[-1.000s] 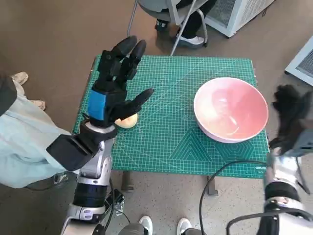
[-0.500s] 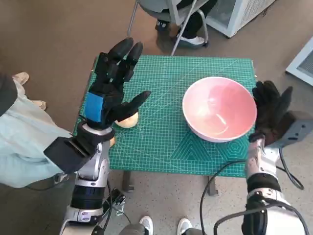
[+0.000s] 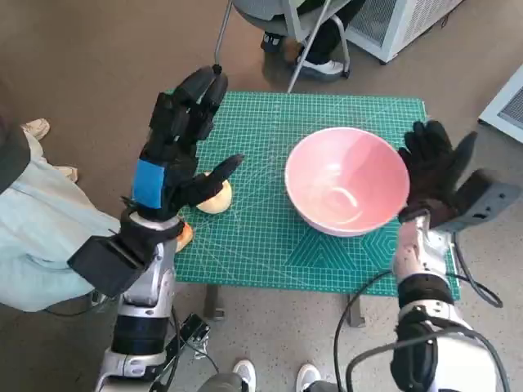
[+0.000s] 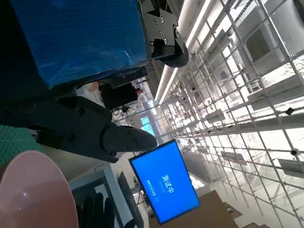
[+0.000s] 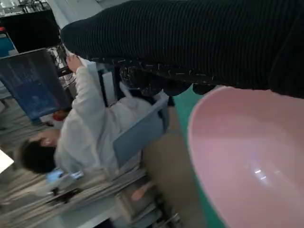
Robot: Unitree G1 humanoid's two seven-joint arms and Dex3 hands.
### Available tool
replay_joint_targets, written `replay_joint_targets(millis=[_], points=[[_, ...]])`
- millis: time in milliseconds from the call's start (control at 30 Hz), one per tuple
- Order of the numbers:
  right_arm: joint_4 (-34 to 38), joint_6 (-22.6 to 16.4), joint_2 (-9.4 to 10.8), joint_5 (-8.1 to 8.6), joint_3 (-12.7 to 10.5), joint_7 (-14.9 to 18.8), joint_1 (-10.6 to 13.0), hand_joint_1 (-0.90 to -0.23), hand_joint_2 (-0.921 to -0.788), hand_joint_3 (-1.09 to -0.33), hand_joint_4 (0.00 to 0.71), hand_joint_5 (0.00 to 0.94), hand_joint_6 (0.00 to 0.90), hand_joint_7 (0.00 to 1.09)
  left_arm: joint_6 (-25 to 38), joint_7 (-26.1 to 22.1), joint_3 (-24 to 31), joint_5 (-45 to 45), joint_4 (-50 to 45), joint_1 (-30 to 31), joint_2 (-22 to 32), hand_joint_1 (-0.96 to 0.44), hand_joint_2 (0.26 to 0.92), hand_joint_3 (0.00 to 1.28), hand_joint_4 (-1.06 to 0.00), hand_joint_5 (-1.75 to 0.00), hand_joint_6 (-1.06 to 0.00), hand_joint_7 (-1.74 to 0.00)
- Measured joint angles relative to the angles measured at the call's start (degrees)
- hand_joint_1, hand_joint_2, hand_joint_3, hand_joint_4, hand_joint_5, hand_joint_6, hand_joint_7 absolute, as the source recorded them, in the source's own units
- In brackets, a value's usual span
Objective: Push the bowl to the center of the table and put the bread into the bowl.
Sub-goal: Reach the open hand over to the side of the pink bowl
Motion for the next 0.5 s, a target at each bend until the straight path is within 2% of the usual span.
replay_joint_targets(millis=[400,500], points=[[0.4,0.9,2.2,-0.4,0.5,-0.2,-1.8,-0.535,-0.921,-0.787,0.259,0.02,0.099,0.74,-0.1,1.2,0.3,0.6,-1.0,1.5,0.2,-0.4,0.921,0.2,-0.32,0.0,-0.19,-0.39],[0.4,1.1,2.6,-0.39,0.5,-0.4,-2.5,-0.523,-0.921,-0.798,0.255,0.016,0.087,0.74,-0.1,1.4,0.5,0.8,-1.3,2.0,0.3,-0.4,0.921,0.2,-0.32,0.0,-0.2,-0.37]])
